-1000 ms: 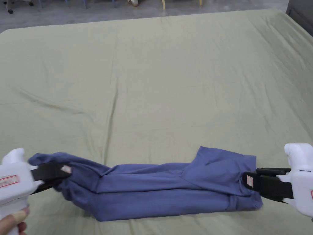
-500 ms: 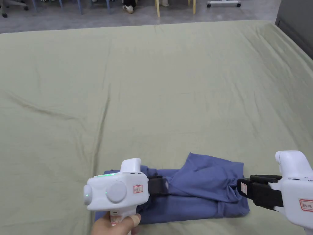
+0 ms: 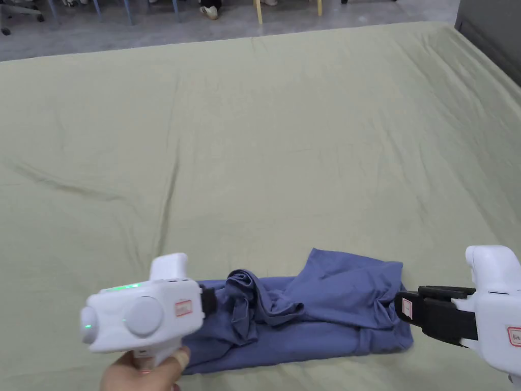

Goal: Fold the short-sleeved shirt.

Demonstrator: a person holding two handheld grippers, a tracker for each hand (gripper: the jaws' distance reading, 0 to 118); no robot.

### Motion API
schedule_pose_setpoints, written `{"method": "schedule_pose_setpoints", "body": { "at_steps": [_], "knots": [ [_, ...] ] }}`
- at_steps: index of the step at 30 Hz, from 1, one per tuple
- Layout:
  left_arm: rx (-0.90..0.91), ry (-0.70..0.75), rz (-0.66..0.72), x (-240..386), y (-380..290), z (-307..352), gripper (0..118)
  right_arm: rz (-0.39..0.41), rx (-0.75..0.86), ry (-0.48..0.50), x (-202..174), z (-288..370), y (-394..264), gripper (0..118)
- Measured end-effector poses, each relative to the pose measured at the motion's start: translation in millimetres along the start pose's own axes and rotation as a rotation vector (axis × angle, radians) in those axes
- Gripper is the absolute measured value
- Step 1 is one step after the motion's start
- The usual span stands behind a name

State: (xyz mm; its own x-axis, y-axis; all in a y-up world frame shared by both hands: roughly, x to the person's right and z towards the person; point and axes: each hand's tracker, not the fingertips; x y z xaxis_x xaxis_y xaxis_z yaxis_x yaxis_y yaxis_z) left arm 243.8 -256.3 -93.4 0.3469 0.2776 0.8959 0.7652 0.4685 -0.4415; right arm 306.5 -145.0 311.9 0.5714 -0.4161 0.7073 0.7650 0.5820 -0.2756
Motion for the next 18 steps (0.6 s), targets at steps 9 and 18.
{"method": "schedule_pose_setpoints", "body": {
  "at_steps": [9, 18],
  "knots": [
    [-0.047, -0.039, -0.319, 146, -34, -57, 0, -0.039, -0.002, -0.051, 10, 17, -6, 3],
    [-0.01, -0.59, -0.086, 92, -17, 22, 0, -0.02, 0.02, -0.02, -3, 17, 3, 3]
  ]
}}
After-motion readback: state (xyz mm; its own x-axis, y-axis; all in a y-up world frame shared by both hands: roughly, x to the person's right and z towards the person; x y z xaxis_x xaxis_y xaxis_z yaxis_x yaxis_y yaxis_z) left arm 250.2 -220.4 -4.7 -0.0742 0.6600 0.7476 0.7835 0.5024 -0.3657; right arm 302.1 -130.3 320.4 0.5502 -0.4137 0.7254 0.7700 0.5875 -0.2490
